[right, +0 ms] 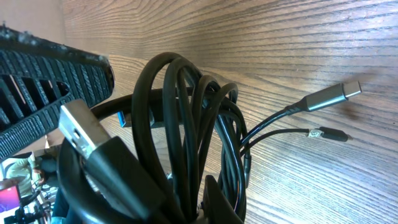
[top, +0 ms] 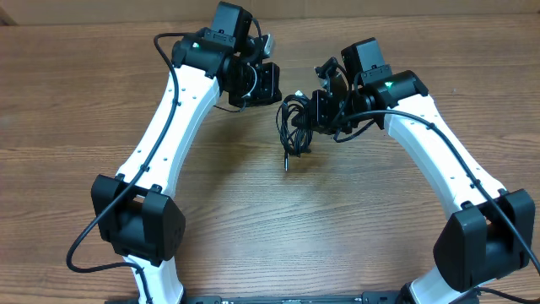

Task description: Untangle cables

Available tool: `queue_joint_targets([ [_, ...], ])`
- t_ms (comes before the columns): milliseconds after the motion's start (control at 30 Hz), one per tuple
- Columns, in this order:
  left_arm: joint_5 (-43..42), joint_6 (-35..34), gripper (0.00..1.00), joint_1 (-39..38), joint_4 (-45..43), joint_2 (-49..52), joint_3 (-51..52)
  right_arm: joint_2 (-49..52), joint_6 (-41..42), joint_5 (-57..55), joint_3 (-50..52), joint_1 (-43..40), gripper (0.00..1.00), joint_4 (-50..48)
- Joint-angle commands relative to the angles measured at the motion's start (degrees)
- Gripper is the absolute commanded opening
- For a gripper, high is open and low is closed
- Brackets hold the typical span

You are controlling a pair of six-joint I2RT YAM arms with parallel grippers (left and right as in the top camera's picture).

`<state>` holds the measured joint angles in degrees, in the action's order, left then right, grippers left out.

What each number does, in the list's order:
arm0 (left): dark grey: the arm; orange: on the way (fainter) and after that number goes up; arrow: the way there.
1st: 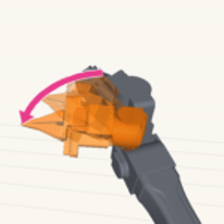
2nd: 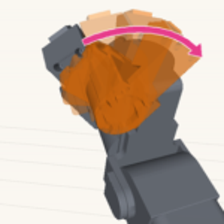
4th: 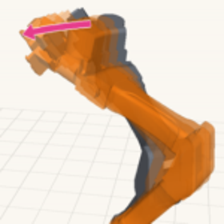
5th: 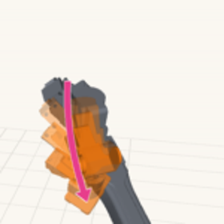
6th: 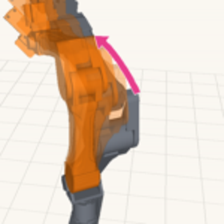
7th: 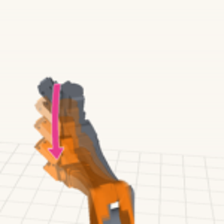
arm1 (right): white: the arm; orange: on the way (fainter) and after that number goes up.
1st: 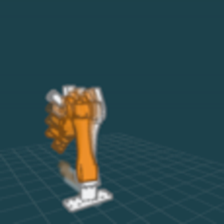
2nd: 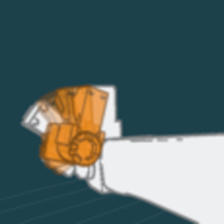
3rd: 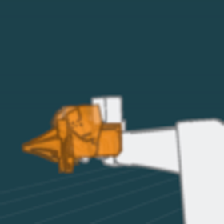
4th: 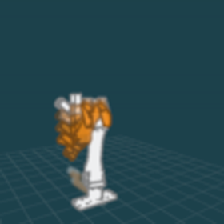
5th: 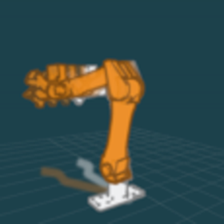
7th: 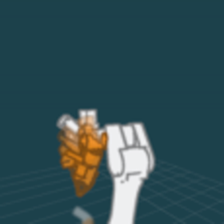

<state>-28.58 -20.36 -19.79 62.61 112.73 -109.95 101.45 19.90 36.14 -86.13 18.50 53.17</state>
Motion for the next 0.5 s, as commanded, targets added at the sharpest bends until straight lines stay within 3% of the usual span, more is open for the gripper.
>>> queue_joint_targets([
  [0,-0.9,2.3,0.04,-1.3,0.7,-1.7,-0.7,-2.1,0.3,0.8,-1.6,0.0,0.04,-0.3],
  [467,0.4,0.9,0.04,-3.3,2.4,-1.3,0.3,-2.1,0.3,0.8,-1.6,0.0,0.04,-0.3],
])
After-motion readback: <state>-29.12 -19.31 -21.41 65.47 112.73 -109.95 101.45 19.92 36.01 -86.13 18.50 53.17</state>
